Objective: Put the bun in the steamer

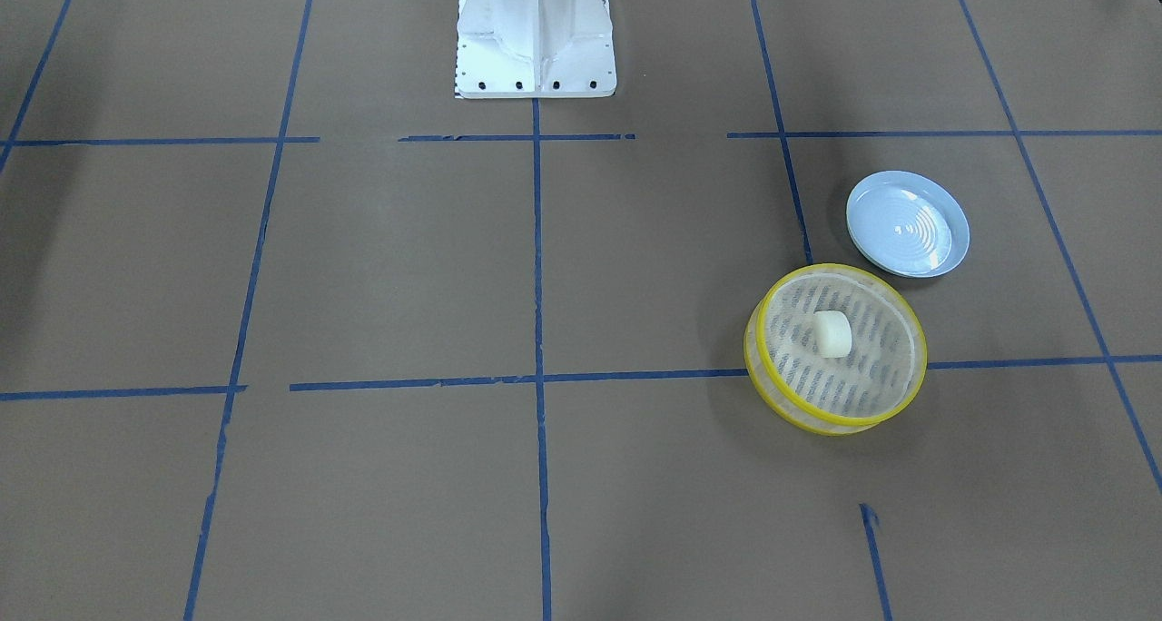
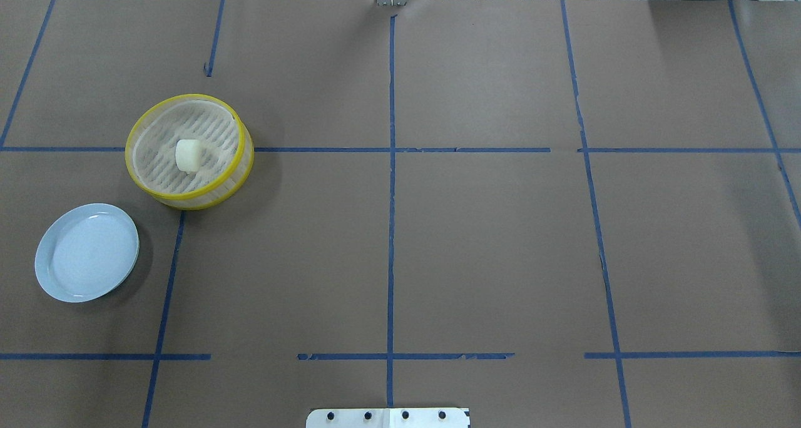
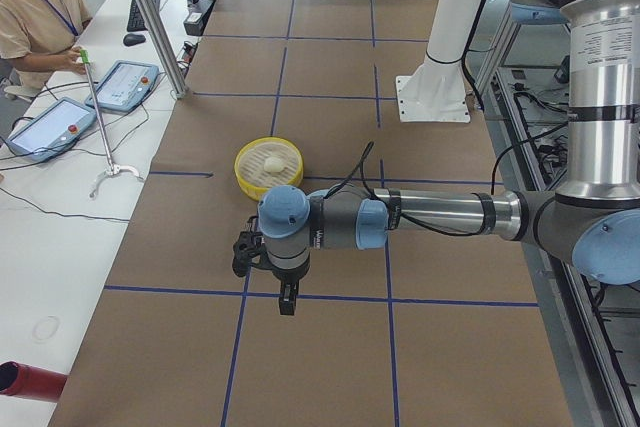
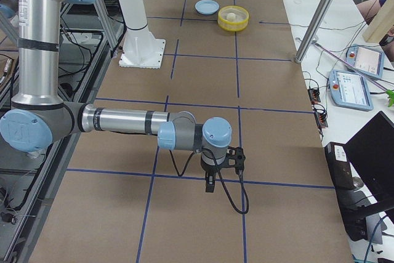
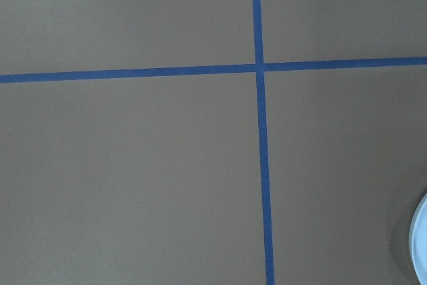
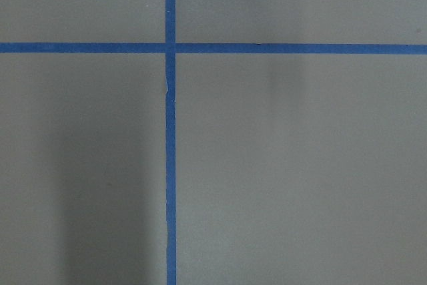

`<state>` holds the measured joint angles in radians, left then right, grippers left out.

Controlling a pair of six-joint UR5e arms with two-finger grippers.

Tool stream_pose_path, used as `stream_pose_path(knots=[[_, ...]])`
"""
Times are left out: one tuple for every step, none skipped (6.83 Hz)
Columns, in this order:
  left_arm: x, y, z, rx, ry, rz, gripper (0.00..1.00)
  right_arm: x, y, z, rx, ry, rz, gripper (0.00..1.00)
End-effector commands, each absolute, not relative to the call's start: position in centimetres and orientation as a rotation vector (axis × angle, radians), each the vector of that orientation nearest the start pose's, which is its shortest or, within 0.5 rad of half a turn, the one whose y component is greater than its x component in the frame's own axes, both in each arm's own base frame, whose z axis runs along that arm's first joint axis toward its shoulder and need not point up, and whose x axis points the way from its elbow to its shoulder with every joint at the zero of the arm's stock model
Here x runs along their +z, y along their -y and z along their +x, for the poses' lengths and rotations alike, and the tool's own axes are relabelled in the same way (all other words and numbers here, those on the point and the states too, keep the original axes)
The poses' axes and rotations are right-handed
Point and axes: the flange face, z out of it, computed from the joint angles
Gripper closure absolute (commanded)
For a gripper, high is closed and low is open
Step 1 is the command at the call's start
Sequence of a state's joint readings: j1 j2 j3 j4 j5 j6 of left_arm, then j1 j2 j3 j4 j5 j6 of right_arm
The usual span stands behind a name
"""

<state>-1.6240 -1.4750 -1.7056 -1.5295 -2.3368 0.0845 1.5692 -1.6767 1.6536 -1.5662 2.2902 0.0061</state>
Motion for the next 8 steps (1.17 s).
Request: stream_pose_path(knots=[[63.9,43.5,-9.1,0.017,-0.77,0.051,0.0,67.1,44.6,6.7,0.011,0.719,-0.02,0.0],[63.7,42.4,-9.0,-0.018,-0.772,0.035,0.0,67.1,44.6,6.7,0.011,0.719,-0.02,0.0],[63.7,42.5,-9.0,-0.029,-0.77,0.031,0.0,67.1,44.6,6.7,0.011,0.719,-0.02,0.0],[63.5,42.7,-9.0,-0.024,-0.766,0.039,0.0,67.1,44.6,6.7,0.011,0.719,-0.02,0.0],[63.1,42.6,-9.0,-0.022,-0.766,0.047,0.0,67.1,44.6,6.7,0.011,0.719,-0.02,0.0],[63.5,42.5,-9.0,-0.026,-0.769,0.037,0.0,67.1,44.6,6.7,0.011,0.719,-0.02,0.0],[63.2,42.5,-9.0,-0.025,-0.771,0.04,0.0,67.1,44.6,6.7,0.011,0.719,-0.02,0.0],[62.9,42.7,-8.9,-0.021,-0.773,0.046,0.0,67.1,44.6,6.7,0.011,0.719,-0.02,0.0]])
